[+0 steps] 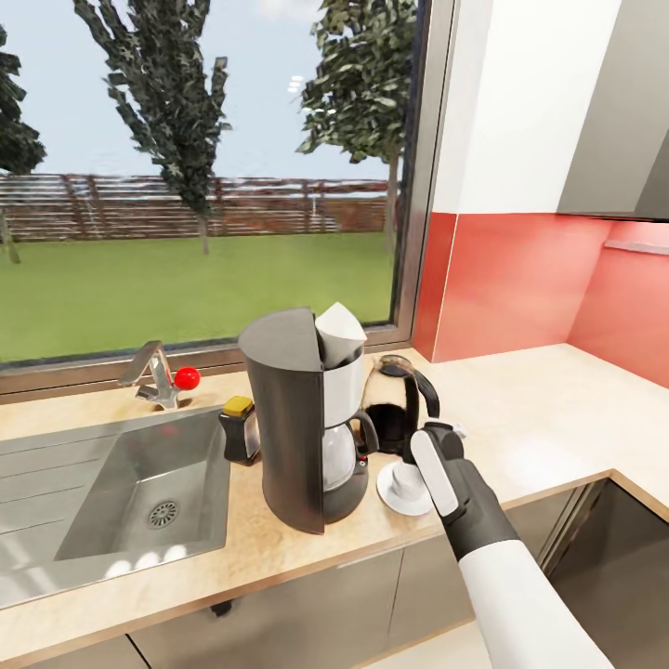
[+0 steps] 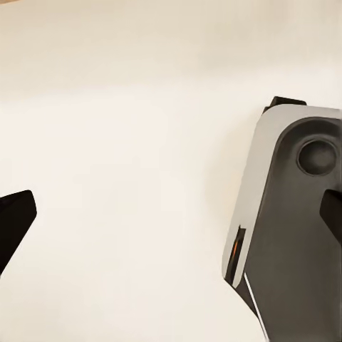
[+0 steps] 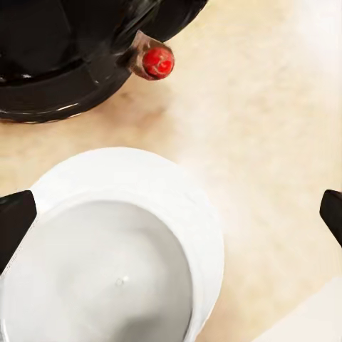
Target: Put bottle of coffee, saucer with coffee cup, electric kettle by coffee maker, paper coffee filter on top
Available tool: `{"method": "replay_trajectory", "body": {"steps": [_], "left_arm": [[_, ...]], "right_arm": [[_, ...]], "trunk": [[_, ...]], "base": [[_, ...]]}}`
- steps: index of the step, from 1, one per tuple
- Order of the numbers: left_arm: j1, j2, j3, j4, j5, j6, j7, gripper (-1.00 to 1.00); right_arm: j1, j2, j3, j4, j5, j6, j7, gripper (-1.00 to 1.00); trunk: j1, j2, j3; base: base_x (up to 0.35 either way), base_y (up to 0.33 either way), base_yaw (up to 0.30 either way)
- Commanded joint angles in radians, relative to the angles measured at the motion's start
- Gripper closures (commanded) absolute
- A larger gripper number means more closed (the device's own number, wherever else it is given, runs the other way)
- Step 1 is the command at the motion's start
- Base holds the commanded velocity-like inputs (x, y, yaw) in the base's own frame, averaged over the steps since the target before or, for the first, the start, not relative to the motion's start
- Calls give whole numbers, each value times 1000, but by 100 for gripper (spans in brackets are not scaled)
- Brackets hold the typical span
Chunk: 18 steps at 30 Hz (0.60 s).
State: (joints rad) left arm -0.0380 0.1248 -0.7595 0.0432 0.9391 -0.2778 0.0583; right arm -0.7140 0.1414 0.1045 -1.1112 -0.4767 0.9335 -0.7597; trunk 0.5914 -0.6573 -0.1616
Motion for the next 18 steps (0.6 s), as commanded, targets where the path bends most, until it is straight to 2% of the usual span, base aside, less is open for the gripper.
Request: {"method": "replay_trajectory", "body": {"steps": [1, 6, 11, 18], "left_arm": [[-1, 0, -7, 1, 1, -3, 3, -100], [0, 0, -7, 1, 1, -3, 3, -100], [0, 0, -7, 1, 1, -3, 3, -100], [0, -1, -8, 0, 1, -3, 3, -100]], "right_arm": [[-1, 0, 1, -2, -10, 2, -10, -100], [-1, 0, 1, -13, -10, 2, -10, -100], [-1, 0, 1, -17, -10, 2, -10, -100], [-1, 0, 1, -18, -10, 2, -10, -100]], "trunk": [[0, -1, -2], [0, -1, -2], [0, -1, -2], [0, -1, -2]], "base": [[0, 0, 0], [-29, 0, 0], [-249, -64, 0], [-228, -191, 0]]}}
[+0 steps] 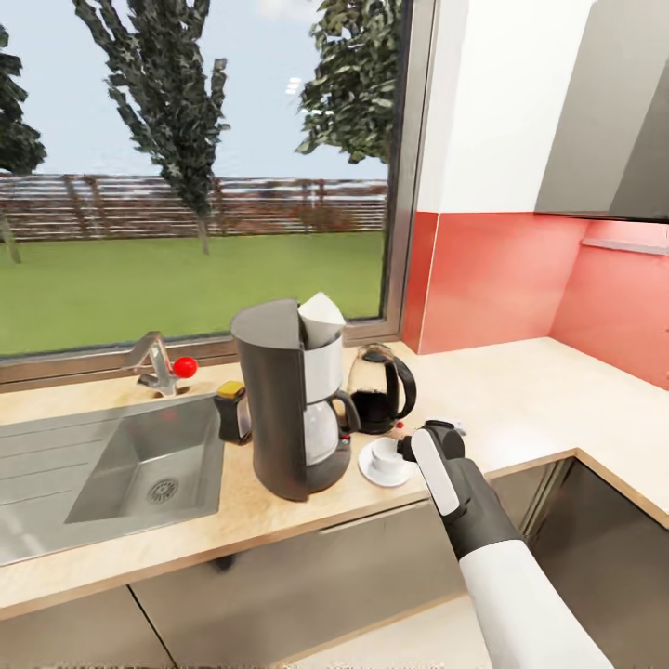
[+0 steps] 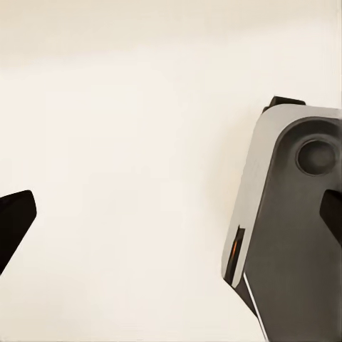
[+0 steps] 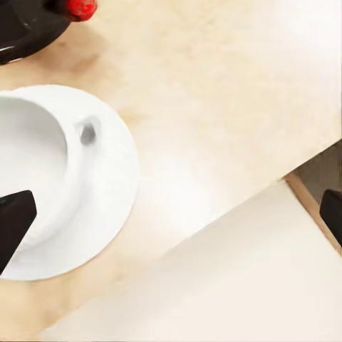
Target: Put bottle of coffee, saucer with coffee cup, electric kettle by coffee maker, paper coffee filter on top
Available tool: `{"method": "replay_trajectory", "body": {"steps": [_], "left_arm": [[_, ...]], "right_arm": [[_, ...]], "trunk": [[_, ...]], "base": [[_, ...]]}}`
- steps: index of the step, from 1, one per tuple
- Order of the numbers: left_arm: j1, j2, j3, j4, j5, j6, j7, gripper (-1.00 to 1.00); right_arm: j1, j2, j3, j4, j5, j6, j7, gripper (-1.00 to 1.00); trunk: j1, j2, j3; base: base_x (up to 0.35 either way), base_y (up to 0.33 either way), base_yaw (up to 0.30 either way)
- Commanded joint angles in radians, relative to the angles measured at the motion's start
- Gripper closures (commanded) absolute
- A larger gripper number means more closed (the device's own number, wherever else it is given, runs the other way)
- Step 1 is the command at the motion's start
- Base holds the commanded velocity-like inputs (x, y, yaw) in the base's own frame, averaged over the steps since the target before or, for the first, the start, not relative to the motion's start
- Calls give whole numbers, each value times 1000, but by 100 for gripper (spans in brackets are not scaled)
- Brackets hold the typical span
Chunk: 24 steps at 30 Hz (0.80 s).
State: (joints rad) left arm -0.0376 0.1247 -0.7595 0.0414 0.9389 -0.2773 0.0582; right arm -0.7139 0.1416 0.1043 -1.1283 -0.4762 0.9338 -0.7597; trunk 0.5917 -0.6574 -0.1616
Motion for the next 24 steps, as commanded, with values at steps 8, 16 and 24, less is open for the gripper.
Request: {"method": "replay_trajectory", "body": {"steps": [8, 16, 24], "left_arm": [[-1, 0, -7, 0, 1, -3, 3, -100], [-1, 0, -7, 1, 1, -4, 3, -100], [-1, 1, -7, -1, 4, -6, 3, -100]], "right_arm": [[-1, 0, 2, 0, -10, 2, -10, -100], [-1, 0, 3, 8, -10, 2, -10, -100], [-1, -2, 3, 43, -7, 1, -10, -100]], "trunk": [[0, -1, -2], [0, -1, -2], [0, -1, -2]], "base": [[-18, -268, 0], [-92, -253, 0], [-275, -154, 0]]}}
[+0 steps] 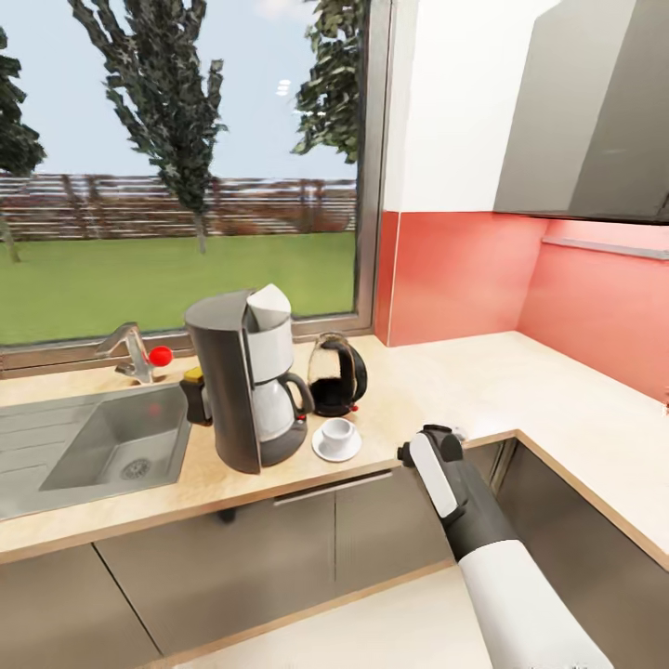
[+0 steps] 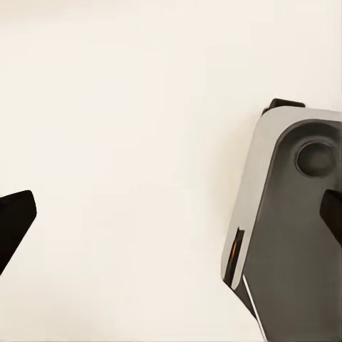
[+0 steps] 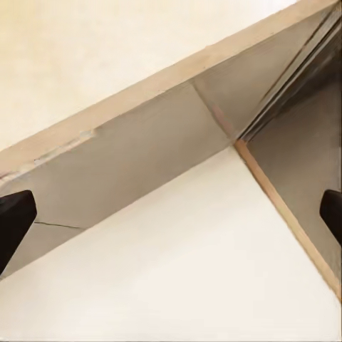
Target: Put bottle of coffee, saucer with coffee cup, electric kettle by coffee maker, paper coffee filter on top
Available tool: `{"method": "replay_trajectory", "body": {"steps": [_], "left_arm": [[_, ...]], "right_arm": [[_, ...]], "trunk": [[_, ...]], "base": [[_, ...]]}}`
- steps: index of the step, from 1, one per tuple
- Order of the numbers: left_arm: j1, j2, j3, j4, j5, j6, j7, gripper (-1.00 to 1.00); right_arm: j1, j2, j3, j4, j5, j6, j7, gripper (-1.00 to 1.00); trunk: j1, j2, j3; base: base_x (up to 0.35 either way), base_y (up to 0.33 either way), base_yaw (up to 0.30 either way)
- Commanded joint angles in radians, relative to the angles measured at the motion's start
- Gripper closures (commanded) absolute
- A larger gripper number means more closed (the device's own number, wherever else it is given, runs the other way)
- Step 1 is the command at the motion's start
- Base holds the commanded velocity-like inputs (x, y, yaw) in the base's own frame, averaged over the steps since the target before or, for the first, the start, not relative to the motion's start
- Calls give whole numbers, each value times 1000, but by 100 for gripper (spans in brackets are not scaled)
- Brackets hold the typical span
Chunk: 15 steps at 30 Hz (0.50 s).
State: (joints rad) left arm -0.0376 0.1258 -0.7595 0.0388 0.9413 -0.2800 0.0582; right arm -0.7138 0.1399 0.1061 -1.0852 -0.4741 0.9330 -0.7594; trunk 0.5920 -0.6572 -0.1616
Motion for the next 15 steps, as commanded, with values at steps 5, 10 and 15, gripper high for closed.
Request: {"method": "replay_trajectory", "body": {"steps": [5, 10, 15], "left_arm": [[-1, 0, -6, 1, 3, -4, 3, -100], [-1, 0, -5, -2, 4, -12, 2, -100], [-1, 0, -6, -6, 4, -18, 1, -100]], "right_arm": [[0, 1, 4, 91, -10, -24, -6, -100], [23, 0, 13, 226, -9, -236, 5, -100], [51, -5, 151, 589, 32, -717, 182, -100]], "trunk": [[0, -2, -2], [0, -2, -2], [0, -2, -2]], "base": [[-163, -27, 0], [-24, -4, 0], [-3, 0, 0]]}}
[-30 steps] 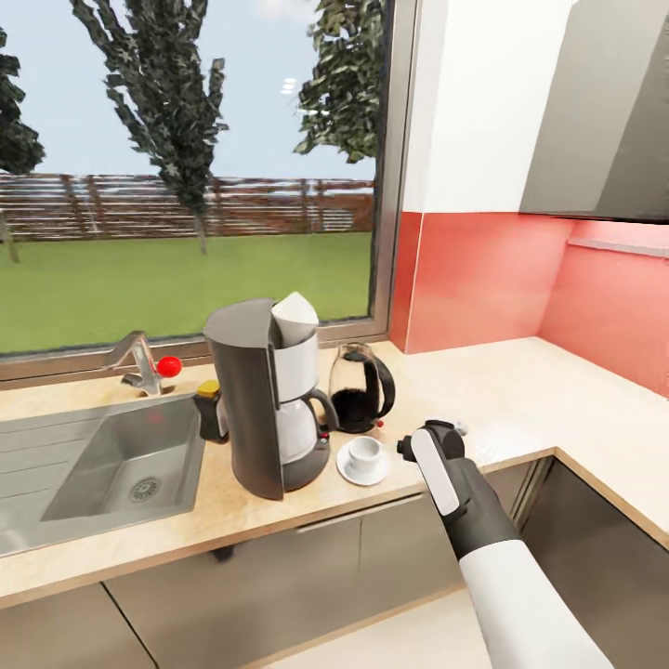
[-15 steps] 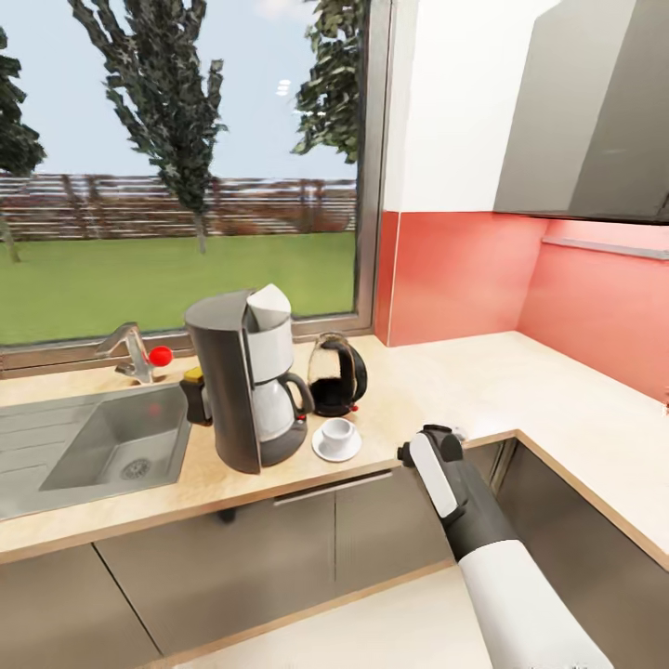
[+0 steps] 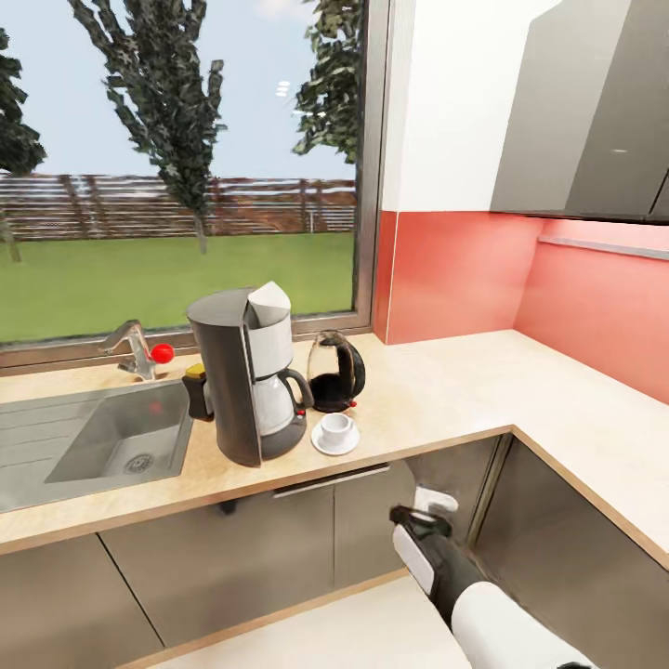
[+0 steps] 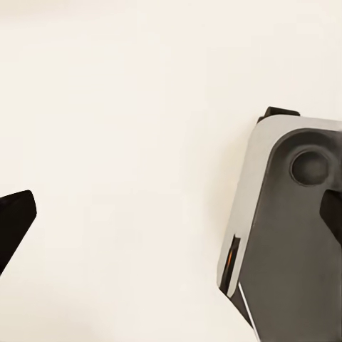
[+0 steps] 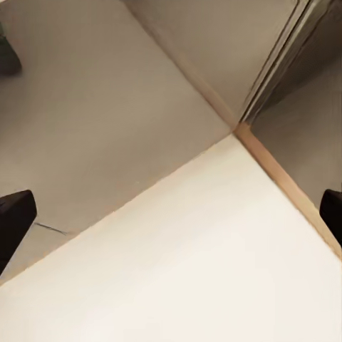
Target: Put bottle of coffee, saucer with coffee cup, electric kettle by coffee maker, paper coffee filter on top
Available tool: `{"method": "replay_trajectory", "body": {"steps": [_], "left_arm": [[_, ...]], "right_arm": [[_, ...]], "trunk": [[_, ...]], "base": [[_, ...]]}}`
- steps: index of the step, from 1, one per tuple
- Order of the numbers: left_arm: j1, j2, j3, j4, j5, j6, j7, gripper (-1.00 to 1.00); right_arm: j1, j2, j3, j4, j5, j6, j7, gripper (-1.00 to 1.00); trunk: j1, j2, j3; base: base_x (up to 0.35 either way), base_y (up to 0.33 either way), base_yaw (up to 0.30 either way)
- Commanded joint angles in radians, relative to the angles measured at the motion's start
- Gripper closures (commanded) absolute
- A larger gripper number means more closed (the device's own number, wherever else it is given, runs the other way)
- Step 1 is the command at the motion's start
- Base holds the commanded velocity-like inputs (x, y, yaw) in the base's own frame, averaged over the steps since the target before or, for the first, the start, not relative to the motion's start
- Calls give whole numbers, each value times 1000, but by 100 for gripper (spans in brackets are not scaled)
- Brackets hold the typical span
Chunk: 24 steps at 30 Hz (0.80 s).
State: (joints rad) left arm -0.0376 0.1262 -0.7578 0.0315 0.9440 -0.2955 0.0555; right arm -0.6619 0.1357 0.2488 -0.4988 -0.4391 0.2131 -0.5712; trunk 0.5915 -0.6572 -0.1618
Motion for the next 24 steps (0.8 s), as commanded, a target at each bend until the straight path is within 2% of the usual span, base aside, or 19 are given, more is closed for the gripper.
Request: {"method": "replay_trajectory", "body": {"steps": [1, 3, 4, 5, 9, 12, 16, 19, 24], "left_arm": [[-1, 0, -9, 0, 1, -4, 3, -100], [-1, -1, -9, -2, 1, -5, 1, -100], [-1, -2, -9, -2, 1, -6, 1, -100], [-1, -2, -9, -4, 0, -7, 0, -100], [-1, -7, -10, -14, -2, -8, -3, -100], [-1, -21, -15, -32, -11, -8, -6, -100], [-1, -28, -19, -34, -14, -7, -8, -100], [-1, -29, -17, -34, -13, -6, -6, -100], [-1, -30, -9, -33, -3, -4, -4, -100]], "right_arm": [[2, 2, 57, 196, 17, -197, 90, -100], [5, 4, 84, 359, 31, -381, 185, -100], [14, 4, 91, 401, 36, -448, 224, -100], [51, 4, 96, 436, 40, -512, 268, -100], [148, 4, 101, 465, 50, -565, 308, -100], [277, 4, 102, 472, 55, -564, 319, -100], [378, 0, 102, 473, 54, -460, 321, -100], [435, -1, 102, 473, 54, -389, 321, -100], [481, -4, 101, 473, 55, -361, 321, -100]], "trunk": [[0, -2, -1], [0, -2, -1], [0, -2, -1], [0, -2, -1], [0, -2, -1], [0, -2, -1], [0, -2, -1], [0, -2, -1], [0, -2, -1]], "base": [[0, 0, 0], [0, 0, 0], [0, 0, 0], [0, 0, 0], [0, 0, 0], [0, 0, 0], [0, 0, 0], [0, 0, 0], [0, 0, 0]]}}
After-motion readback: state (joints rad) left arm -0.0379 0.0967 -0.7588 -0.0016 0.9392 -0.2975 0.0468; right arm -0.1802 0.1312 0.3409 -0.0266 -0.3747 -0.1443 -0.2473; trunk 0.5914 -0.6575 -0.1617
